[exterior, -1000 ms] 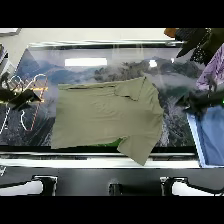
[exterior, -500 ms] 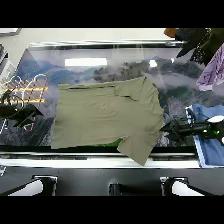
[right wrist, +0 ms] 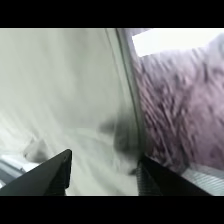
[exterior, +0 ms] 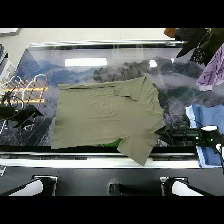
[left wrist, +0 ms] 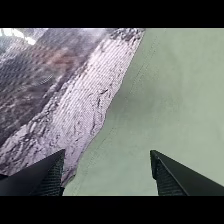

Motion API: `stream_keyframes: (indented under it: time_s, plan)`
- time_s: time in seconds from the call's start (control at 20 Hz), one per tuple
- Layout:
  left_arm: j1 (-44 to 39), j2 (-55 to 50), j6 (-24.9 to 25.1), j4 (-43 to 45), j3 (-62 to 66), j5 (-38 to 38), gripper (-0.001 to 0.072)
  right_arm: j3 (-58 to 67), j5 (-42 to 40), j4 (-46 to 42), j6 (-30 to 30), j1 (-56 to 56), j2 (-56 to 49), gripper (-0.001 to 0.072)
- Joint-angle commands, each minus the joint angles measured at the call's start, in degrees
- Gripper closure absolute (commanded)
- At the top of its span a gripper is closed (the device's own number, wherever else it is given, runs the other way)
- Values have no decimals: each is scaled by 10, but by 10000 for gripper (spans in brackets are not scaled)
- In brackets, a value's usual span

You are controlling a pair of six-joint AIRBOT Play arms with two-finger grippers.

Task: Fold the clothes and pants, and hang the long-sleeved shirts on hangers.

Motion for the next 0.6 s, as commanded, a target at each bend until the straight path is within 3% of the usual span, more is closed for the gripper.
stream_keyframes:
  time_s: [0.0, 0.25, 0.3, 0.35, 0.45, 0.55]
  plan:
    - [0, 0, 0, 0, 0, 2, 101, -5, -43, 5, -14, 0, -1, 239]
    - [1, 0, 0, 0, 0, 1, 100, -24, -71, 6, -9, 63, -2, 240]
    - [2, 0, 0, 0, 0, -3, 101, -26, -83, -3, 2, 87, -2, 305]
    - [5, 2, 1, 1, 0, -9, 100, -26, -92, -9, 14, 104, -2, 448]
    - [19, 15, 12, 0, -14, -12, 100, -26, -98, 0, 17, 106, 3, 627]
    - [40, 44, 22, 0, -55, -13, 101, -26, -96, 0, 19, 105, 20, 676]
